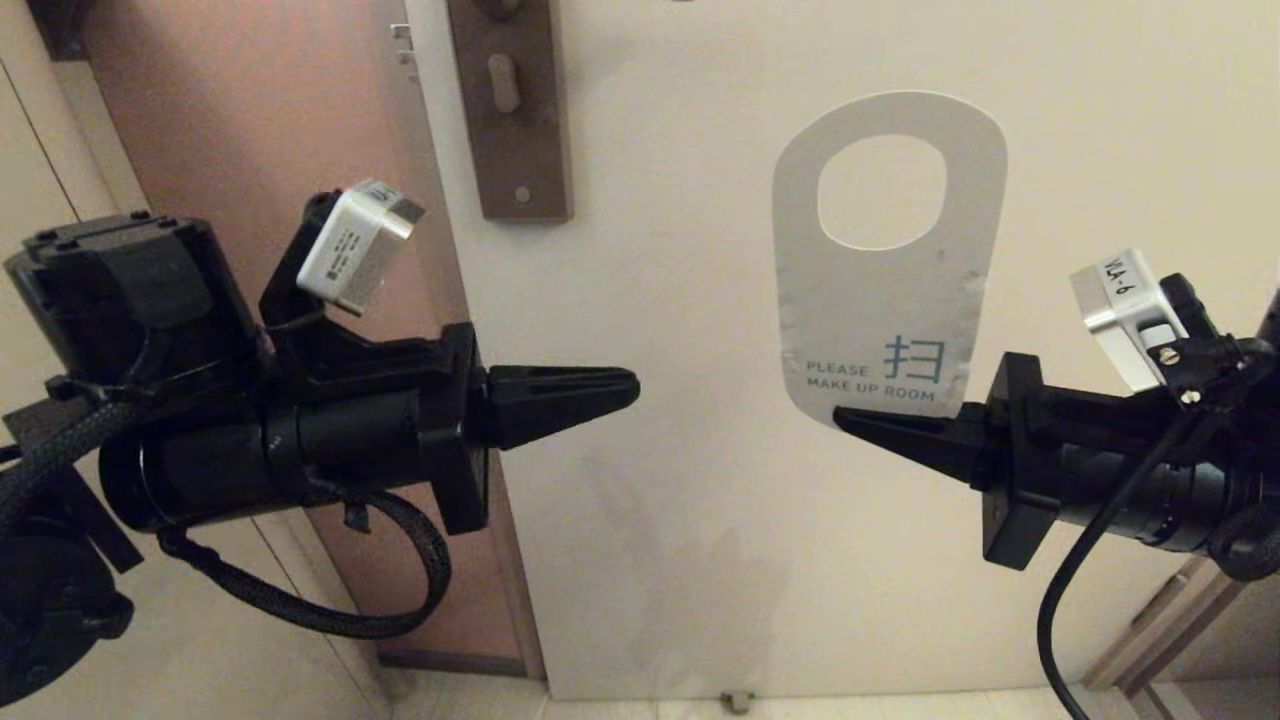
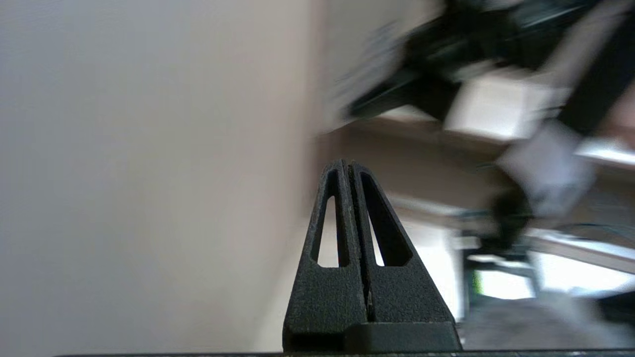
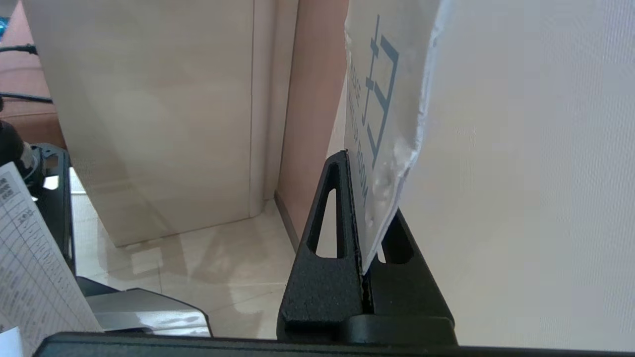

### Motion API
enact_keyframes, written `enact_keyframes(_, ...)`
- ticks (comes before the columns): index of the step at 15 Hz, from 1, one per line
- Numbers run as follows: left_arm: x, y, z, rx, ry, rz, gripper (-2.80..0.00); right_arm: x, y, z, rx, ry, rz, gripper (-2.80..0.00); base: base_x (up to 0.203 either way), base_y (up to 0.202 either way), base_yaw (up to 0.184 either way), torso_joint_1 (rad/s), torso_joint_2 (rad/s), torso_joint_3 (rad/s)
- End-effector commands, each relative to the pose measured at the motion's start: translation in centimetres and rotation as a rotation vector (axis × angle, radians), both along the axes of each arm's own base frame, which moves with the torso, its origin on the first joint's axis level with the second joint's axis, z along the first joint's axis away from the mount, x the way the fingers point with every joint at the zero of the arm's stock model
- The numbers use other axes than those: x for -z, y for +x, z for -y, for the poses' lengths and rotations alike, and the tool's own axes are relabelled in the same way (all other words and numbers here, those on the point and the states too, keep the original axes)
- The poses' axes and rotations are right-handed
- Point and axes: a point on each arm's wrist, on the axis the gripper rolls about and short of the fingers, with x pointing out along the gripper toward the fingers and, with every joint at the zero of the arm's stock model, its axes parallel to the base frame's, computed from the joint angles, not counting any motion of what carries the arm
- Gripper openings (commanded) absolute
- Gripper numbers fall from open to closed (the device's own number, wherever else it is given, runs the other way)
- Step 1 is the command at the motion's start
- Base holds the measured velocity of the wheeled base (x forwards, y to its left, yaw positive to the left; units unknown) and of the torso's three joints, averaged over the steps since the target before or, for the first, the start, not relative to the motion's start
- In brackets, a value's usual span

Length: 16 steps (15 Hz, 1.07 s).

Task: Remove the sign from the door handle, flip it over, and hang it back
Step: Hang the sign back with the other side facing out

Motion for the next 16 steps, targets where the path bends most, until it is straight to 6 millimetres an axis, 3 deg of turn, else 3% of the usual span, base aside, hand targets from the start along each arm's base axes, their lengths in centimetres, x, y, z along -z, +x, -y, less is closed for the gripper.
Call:
enact_keyframes(1, 0.6, -0.8, -0.8, -0.117, 0.021, 0.023, -2.80, 0.2, 0.2, -0.1, 0.008, -0.003, -0.002, -2.80, 0.000, 0.000, 0.000, 0.000, 0.00, 0.000)
enact_keyframes(6, 1.5, -2.8, -3.8, -0.459, 0.080, -0.033, -2.80, 0.2, 0.8, -0.3, 0.057, 0.003, 0.019, -2.80, 0.000, 0.000, 0.000, 0.000, 0.00, 0.000)
enact_keyframes(11, 3.1, -3.9, -8.9, -0.705, 0.101, -0.070, -2.80, 0.1, 1.3, -0.4, 0.085, 0.009, 0.036, -2.80, 0.000, 0.000, 0.000, 0.000, 0.00, 0.000)
enact_keyframes(16, 5.7, -8.0, -13.3, -0.950, 0.094, -0.103, -2.80, 0.5, 2.2, -0.8, 0.112, 0.016, 0.057, -2.80, 0.000, 0.000, 0.000, 0.000, 0.00, 0.000)
